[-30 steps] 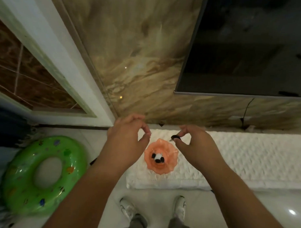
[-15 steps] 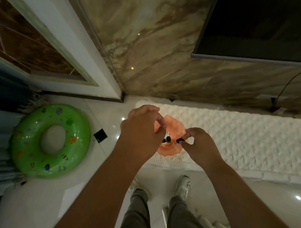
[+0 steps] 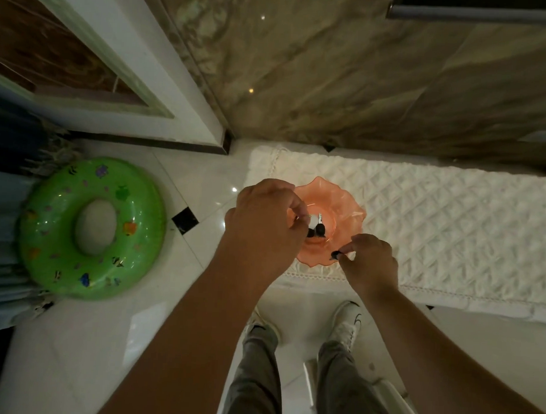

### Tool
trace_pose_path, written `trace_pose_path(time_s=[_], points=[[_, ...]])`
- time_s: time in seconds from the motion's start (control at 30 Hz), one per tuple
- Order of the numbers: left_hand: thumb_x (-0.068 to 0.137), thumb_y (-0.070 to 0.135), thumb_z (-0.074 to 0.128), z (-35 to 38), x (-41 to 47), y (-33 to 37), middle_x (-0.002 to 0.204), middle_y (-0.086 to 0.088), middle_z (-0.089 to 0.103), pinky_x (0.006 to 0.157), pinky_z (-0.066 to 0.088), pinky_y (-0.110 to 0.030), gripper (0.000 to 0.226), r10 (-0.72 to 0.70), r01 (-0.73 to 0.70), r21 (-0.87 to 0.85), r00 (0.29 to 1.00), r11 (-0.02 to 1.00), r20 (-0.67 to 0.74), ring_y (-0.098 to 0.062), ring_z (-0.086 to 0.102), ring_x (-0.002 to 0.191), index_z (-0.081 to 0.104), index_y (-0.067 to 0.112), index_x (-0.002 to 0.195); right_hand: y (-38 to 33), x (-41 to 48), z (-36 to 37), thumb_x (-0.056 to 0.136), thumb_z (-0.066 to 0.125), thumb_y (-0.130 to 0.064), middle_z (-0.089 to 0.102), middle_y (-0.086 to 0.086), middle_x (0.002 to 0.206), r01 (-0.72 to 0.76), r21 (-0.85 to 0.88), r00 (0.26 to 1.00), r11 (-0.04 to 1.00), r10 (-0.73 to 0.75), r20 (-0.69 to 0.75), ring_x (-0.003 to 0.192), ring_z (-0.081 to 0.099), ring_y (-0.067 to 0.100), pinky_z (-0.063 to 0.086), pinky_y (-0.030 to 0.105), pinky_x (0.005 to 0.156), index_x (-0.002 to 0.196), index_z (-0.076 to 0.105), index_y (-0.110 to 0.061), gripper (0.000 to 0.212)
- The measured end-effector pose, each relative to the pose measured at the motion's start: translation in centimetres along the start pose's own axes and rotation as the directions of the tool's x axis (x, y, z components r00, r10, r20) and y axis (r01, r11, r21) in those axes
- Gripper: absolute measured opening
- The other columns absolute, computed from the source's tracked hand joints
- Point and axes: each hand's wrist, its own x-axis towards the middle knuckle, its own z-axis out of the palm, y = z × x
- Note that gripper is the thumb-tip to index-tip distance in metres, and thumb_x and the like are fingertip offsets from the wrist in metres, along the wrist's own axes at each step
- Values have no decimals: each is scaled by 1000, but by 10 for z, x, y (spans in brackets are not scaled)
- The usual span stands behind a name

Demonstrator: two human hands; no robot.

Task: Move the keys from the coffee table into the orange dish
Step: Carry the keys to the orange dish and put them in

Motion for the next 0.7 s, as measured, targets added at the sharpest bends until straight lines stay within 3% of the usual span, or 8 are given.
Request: trace_pose_path(time_s=[0.1,0.27,0.37,0.5,0.63,0.7], points=[[86,35,66,17,4,-9,124,19,51,96,41,-39,3,-10,9,25,1000,1000,27,-9,39,119,65,33,88,8,2,16,84,68,-34,58,-9,130,8,-81,1000,997,-10,-22,121,45,22,41,42,92,95,75,-31,13],[86,34,65,42,11,-20,122,20,53,98,39,-43,4,-19,18,22,998,1000,56,-4,36,111,65,32,90,11,10,35,86,64,-36,53,-12,135,37,-168,999,985,-42,-27,124,40,19,37,40,95,98,76,-36,17],[86,35,65,54,16,-23,124,19,53,99,39,-44,5,-30,28,32,998,999,64,-7,37,116,65,32,91,14,15,43,88,61,-35,51,-13,137,39,-192,999,981,-37,11,125,38,18,35,38,96,100,76,-38,20],[87,36,64,69,22,-27,123,18,53,98,41,-44,4,-59,54,49,993,997,98,-8,39,118,63,33,90,18,24,46,88,57,-33,48,-14,141,-4,-121,993,993,18,115,127,37,18,33,38,96,100,74,-38,22],[86,38,63,85,25,-36,126,21,50,98,39,-42,5,-90,81,66,986,994,138,-6,38,121,59,36,87,13,34,31,86,58,-32,53,-12,136,-28,44,996,999,24,88,124,42,21,33,36,90,97,72,-34,18],[85,38,64,94,27,-42,126,21,50,96,39,-42,6,-97,88,64,985,994,143,-7,39,121,58,36,87,9,42,20,84,59,-34,55,-11,134,-49,132,991,990,32,127,121,47,21,37,36,94,99,70,-34,19]])
